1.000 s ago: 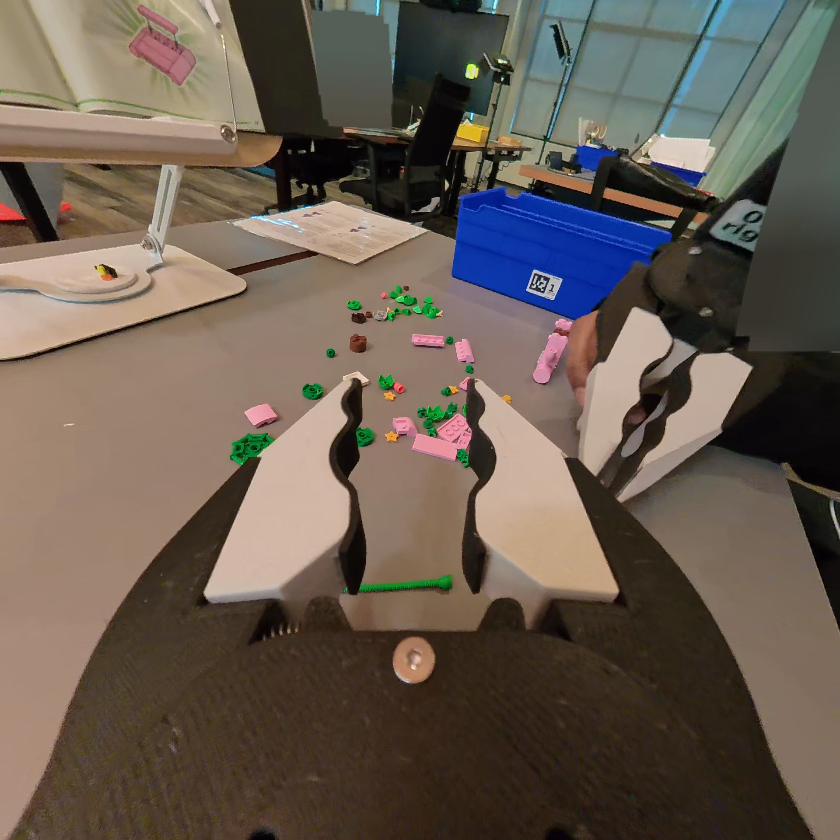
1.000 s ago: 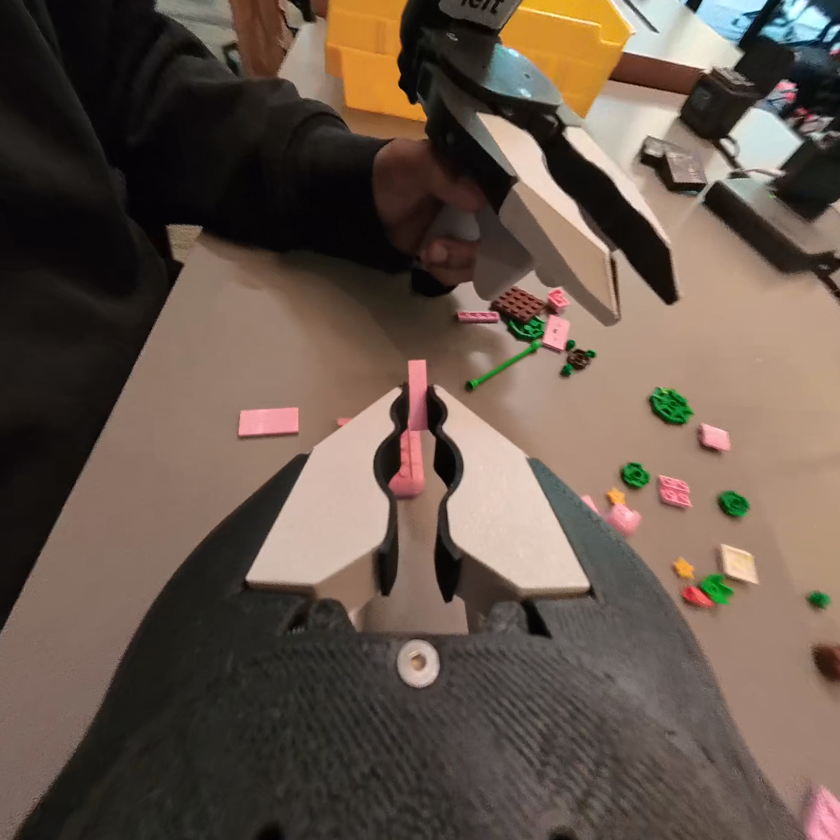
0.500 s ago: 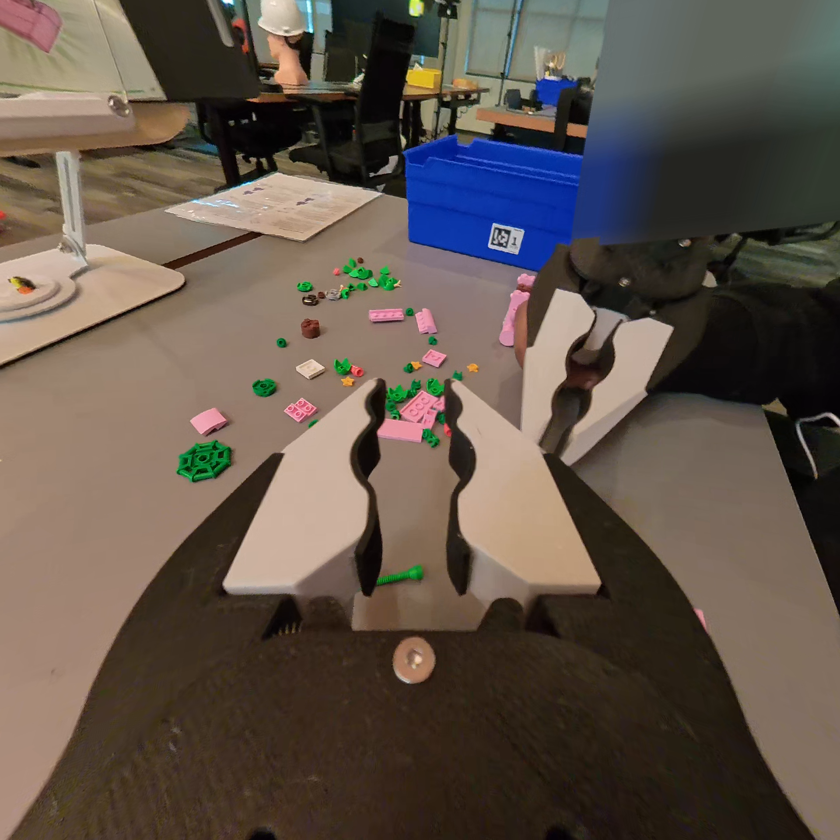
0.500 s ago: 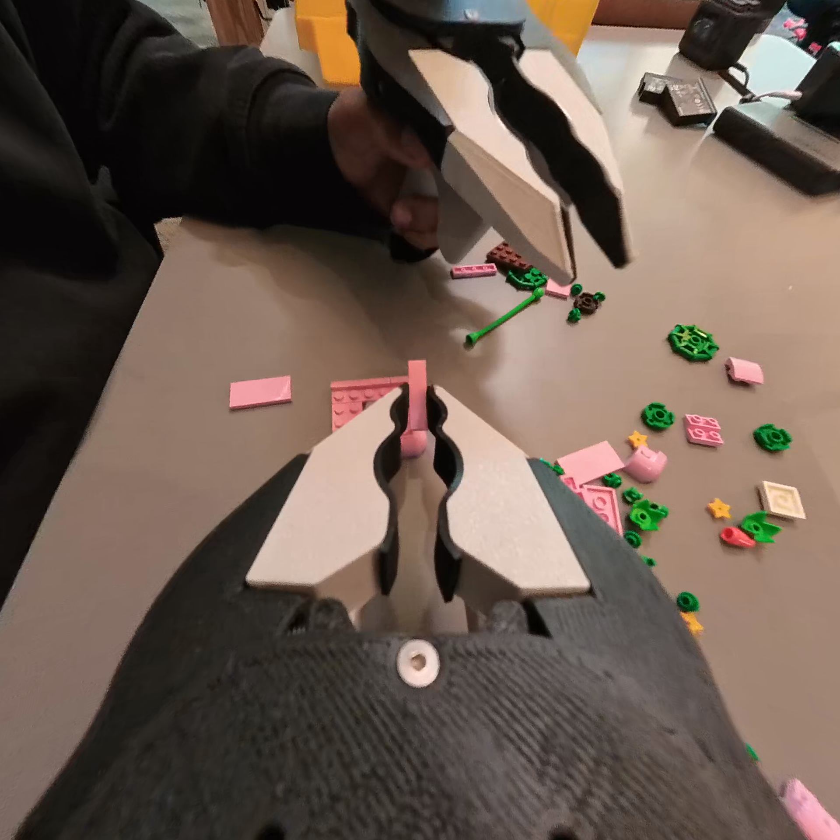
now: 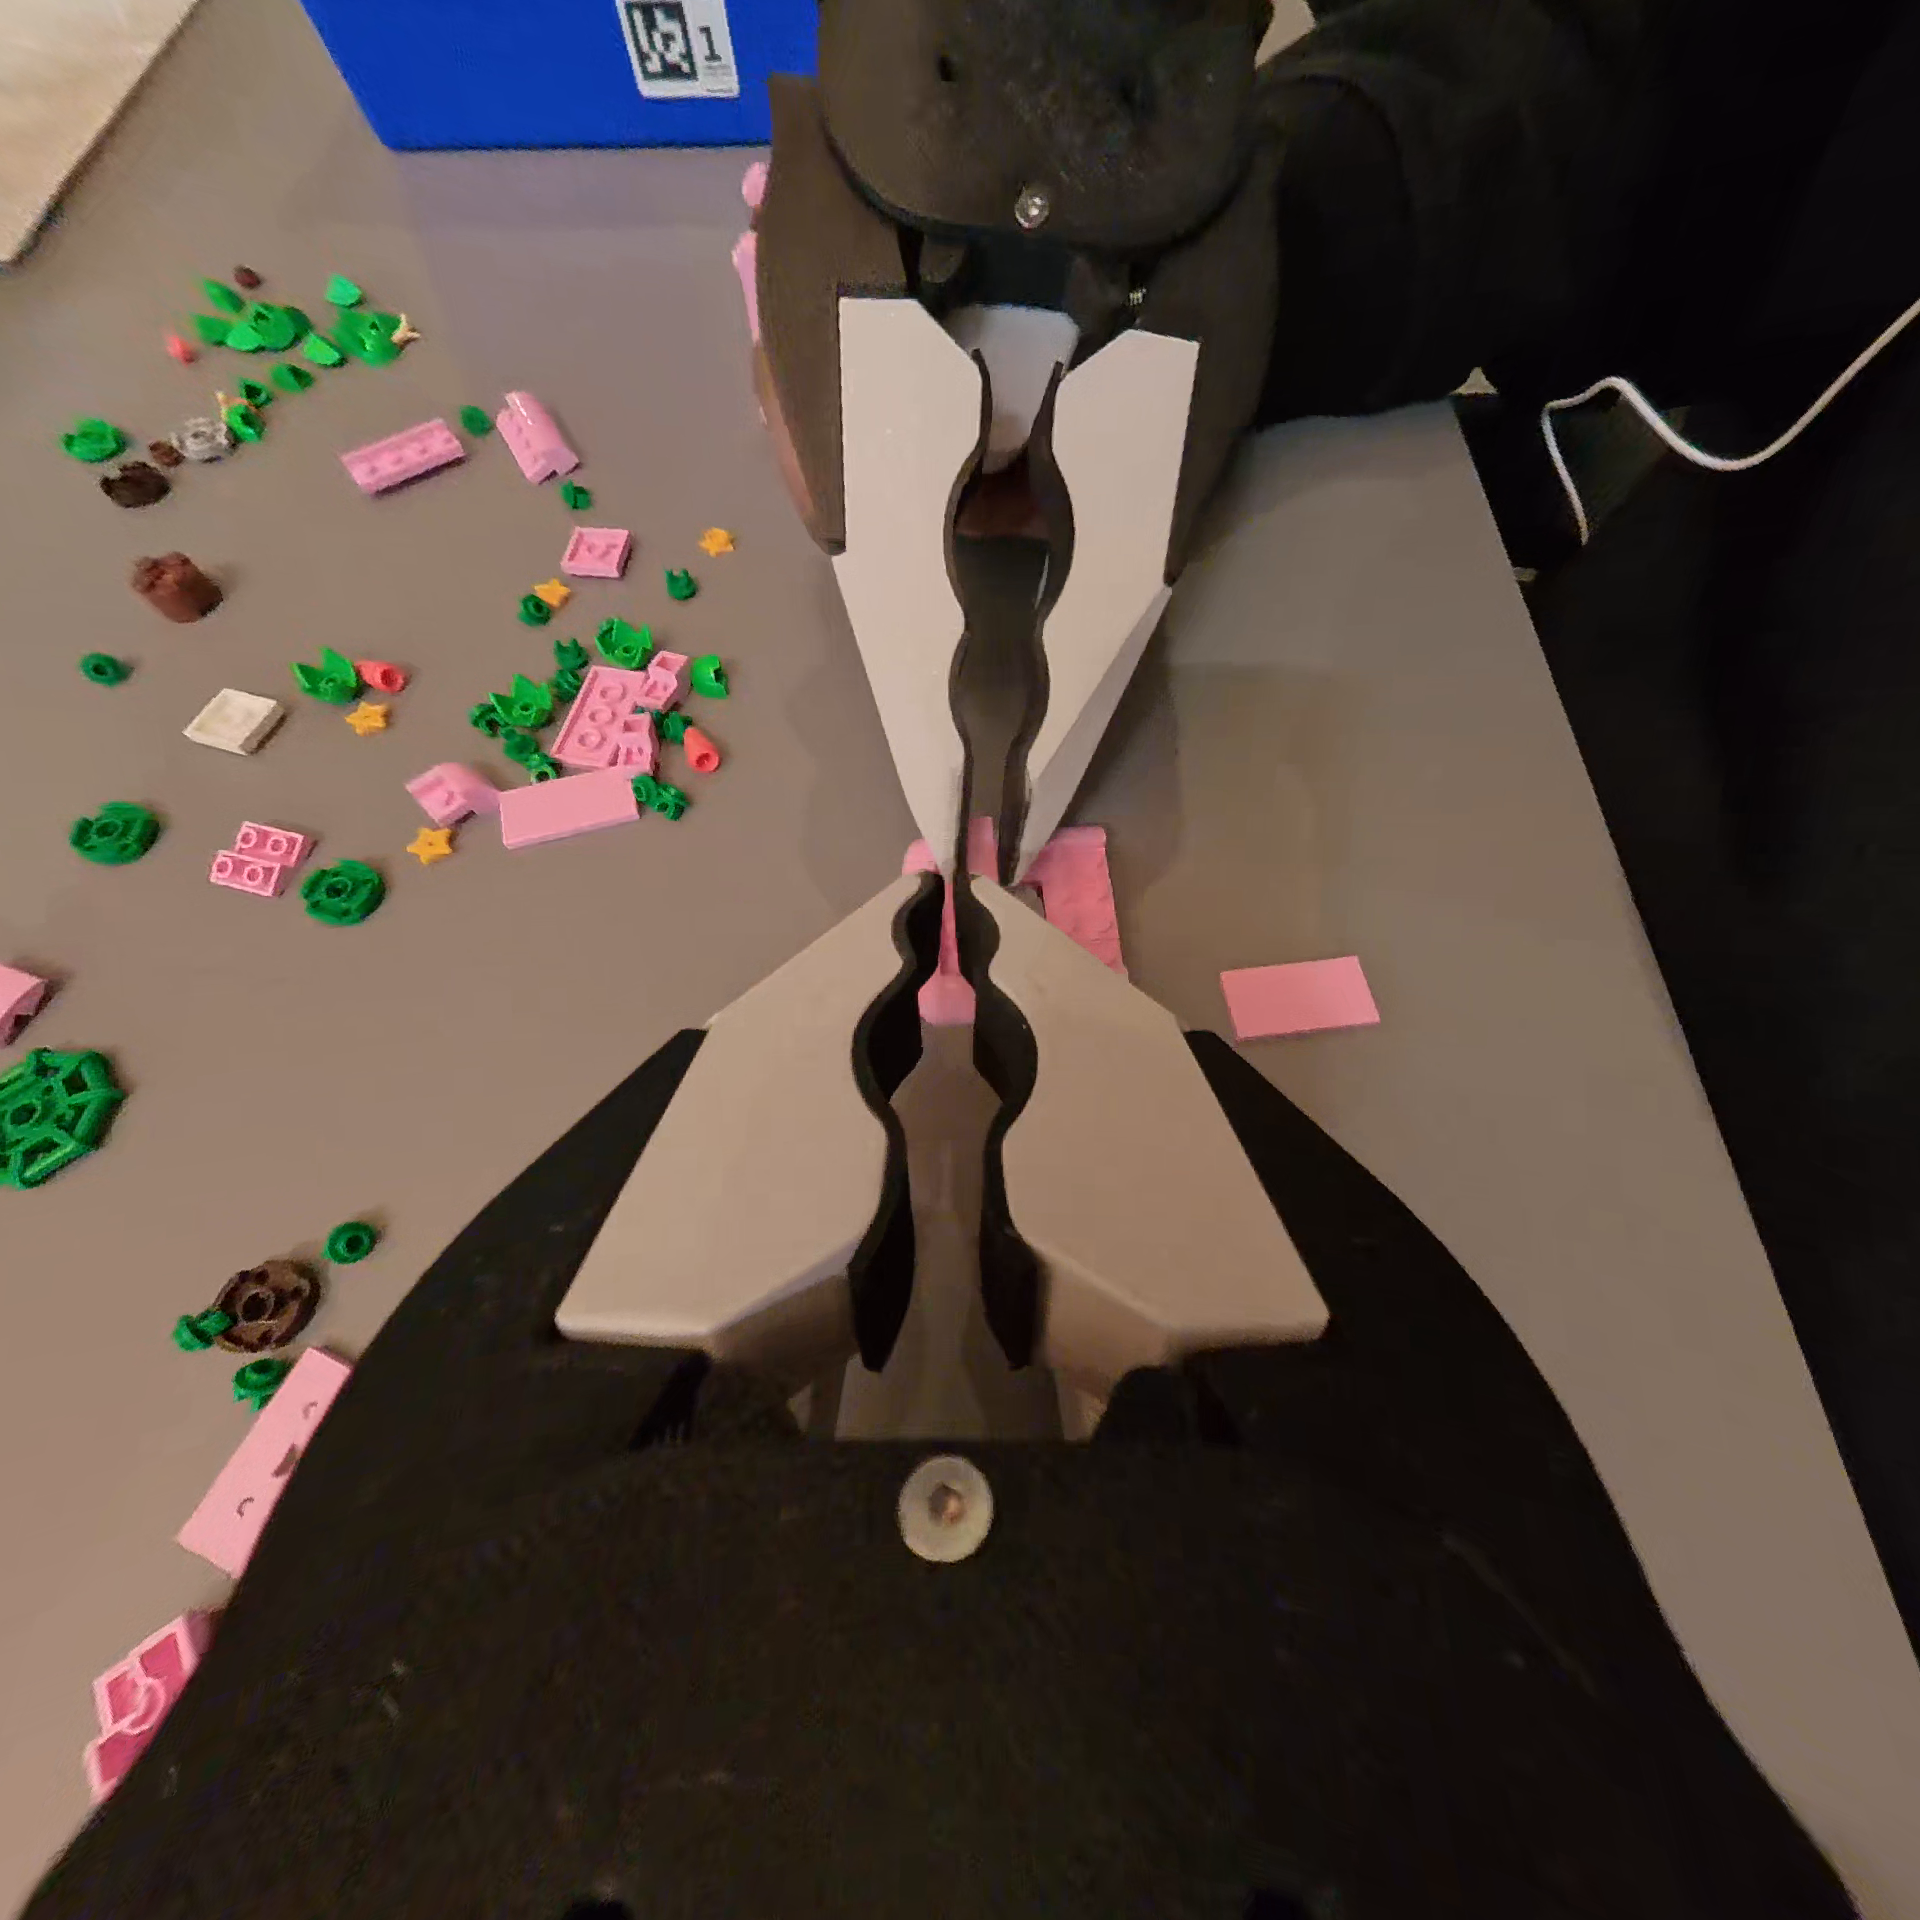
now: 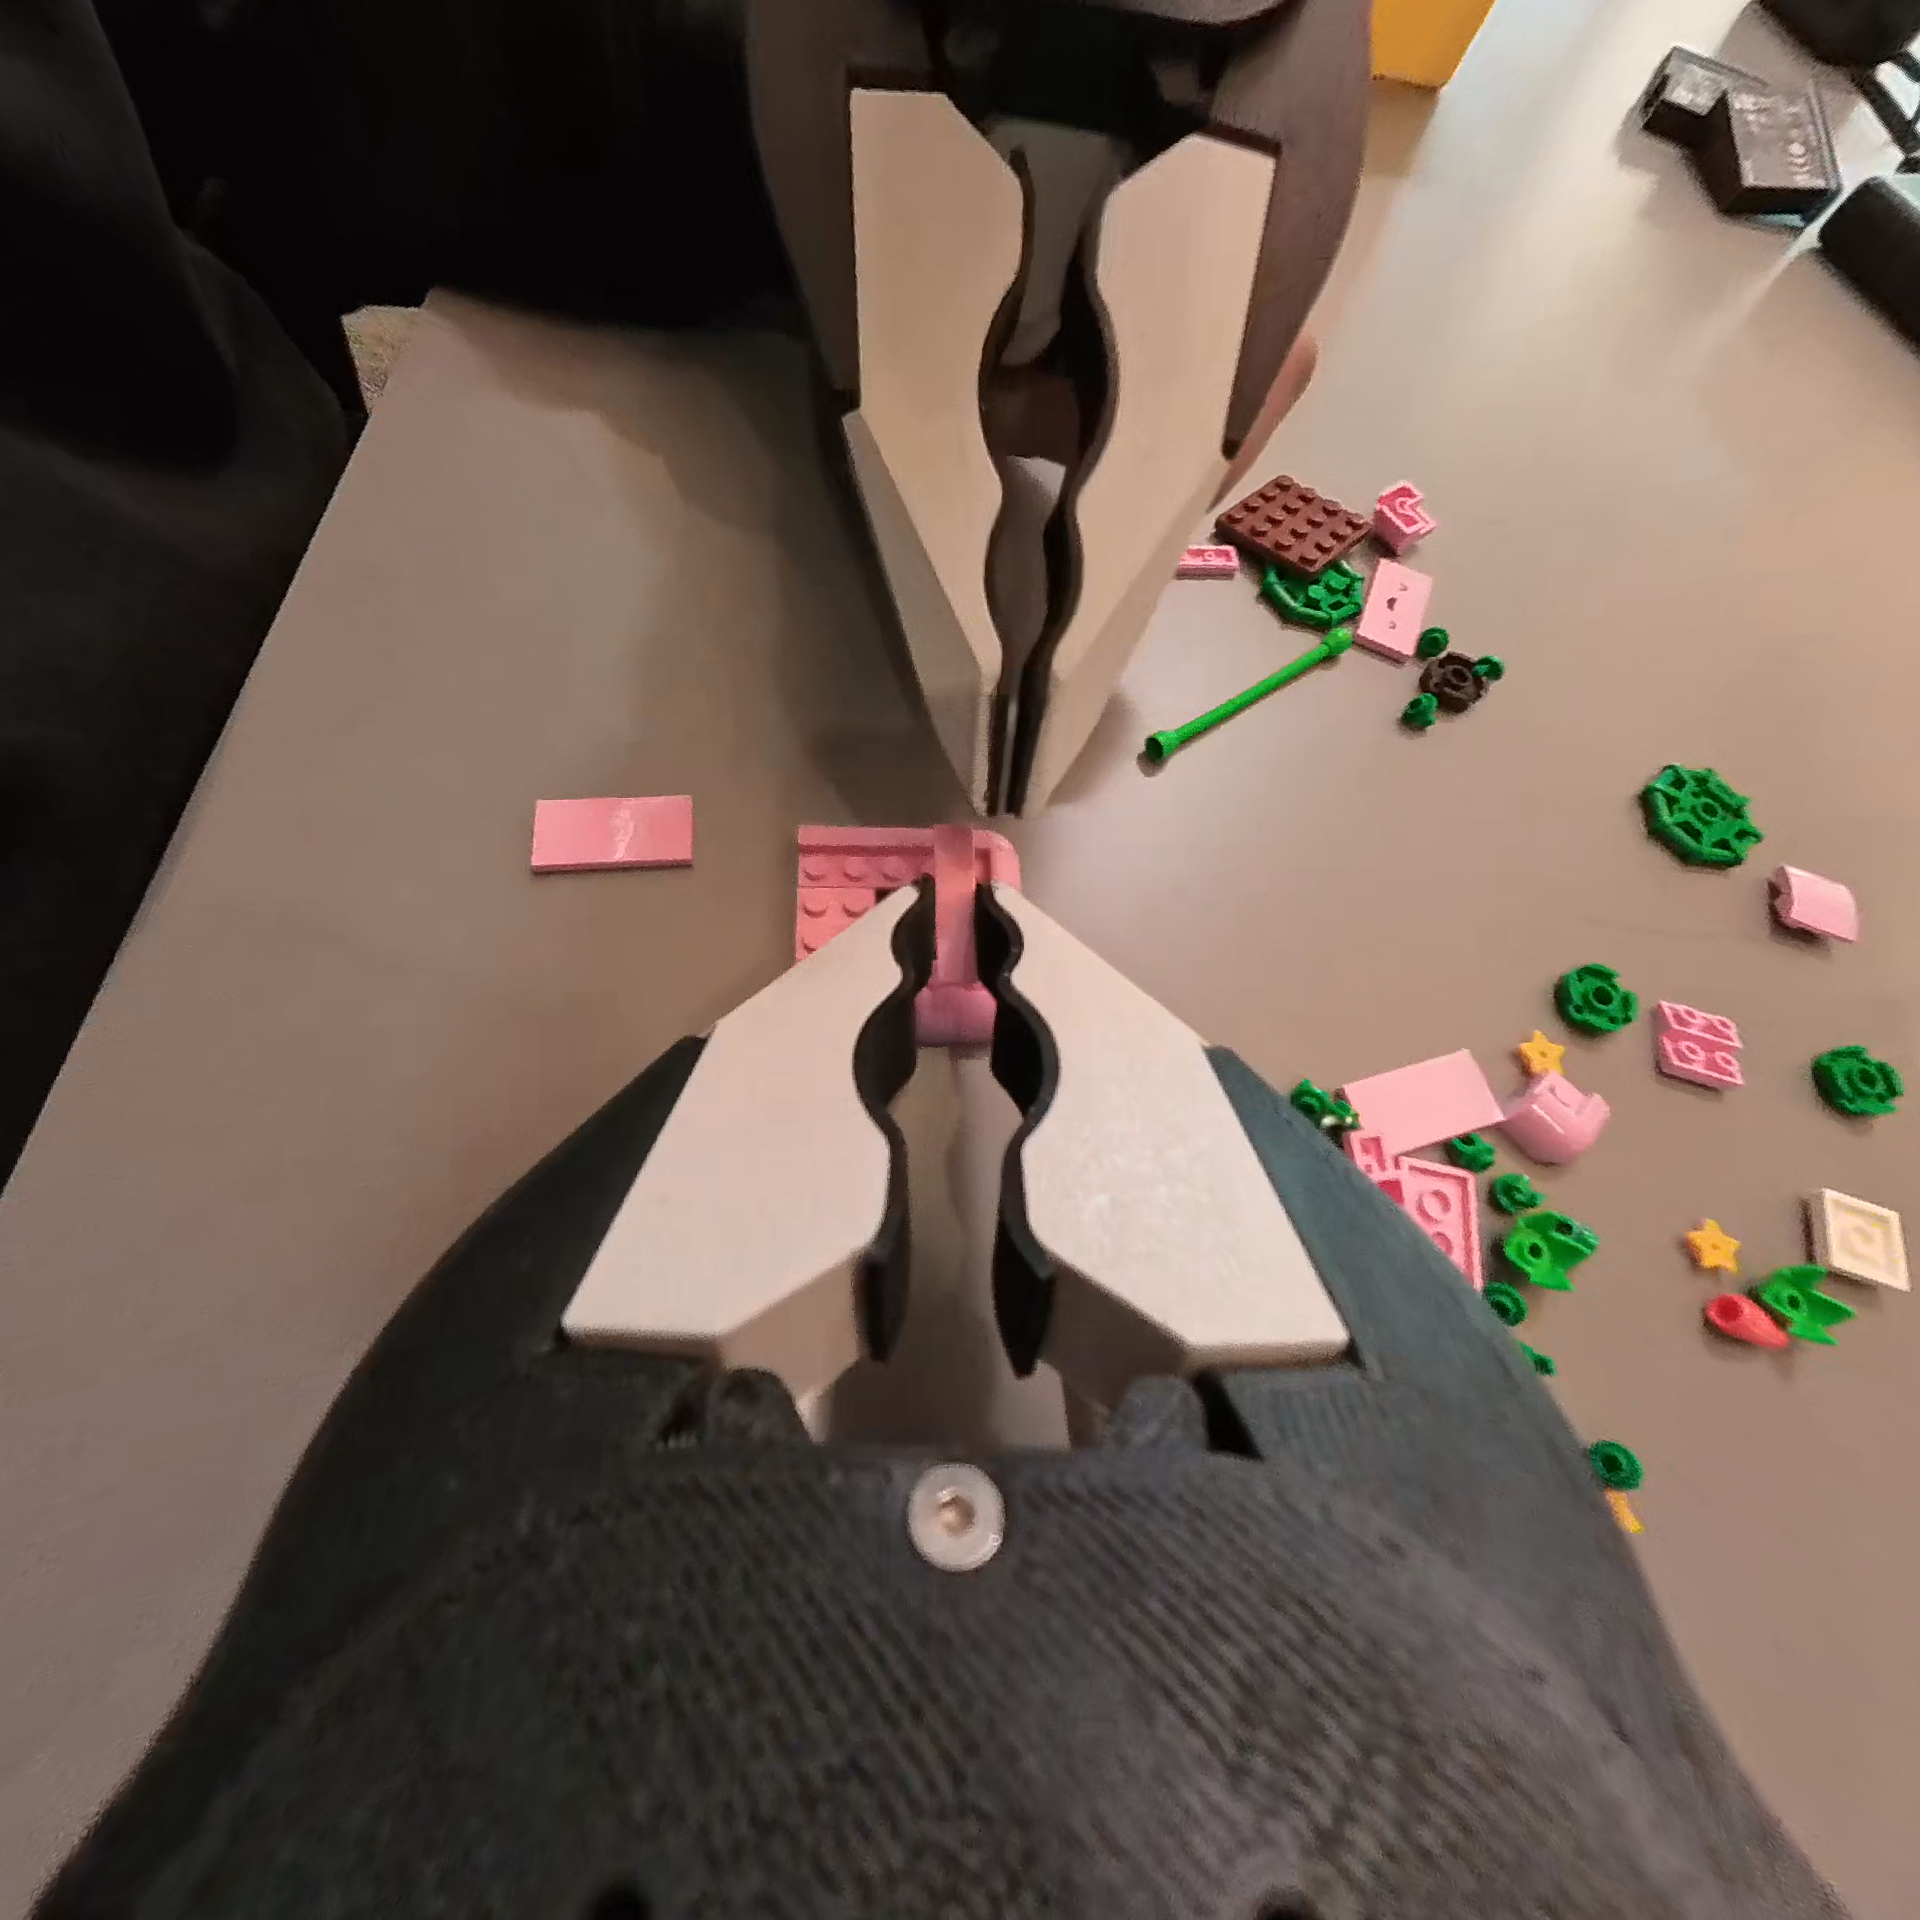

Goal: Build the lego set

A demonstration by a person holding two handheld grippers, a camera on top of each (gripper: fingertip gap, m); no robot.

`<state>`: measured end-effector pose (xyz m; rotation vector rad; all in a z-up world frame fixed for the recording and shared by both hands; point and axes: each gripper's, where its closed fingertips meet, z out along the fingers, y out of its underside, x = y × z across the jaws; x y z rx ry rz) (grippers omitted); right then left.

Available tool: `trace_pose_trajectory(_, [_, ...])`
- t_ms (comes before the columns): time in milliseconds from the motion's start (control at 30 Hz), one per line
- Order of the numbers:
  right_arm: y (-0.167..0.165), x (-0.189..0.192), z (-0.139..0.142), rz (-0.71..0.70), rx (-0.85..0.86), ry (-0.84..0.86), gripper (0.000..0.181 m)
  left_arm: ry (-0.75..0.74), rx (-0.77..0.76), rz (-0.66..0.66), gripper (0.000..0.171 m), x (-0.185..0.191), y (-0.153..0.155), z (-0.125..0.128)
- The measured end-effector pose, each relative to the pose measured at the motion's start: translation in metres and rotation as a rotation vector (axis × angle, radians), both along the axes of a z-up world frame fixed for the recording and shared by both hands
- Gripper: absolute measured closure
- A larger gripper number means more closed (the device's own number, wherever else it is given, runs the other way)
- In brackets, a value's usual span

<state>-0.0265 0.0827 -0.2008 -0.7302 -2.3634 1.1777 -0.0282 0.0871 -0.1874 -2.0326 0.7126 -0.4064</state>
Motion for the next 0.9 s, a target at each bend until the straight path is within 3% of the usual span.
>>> trace_pose_trajectory(100, [-0.001,-0.001,-0.002,0.004,0.021,0.003,0.175,-0.024,-0.058,-0.003,0.162,0.000,-0.001,-0.006])
trace_pose_trajectory(633, [0.005,-0.006,-0.009,-0.035,0.079,0.014,0.173,-0.005,-0.100,0.006,0.161,-0.002,-0.001,-0.013])
trace_pose_trajectory(900, [0.012,-0.002,0.000,-0.047,0.017,0.013,0.177,-0.014,-0.135,-0.009,0.156,0.000,-0.004,-0.017])
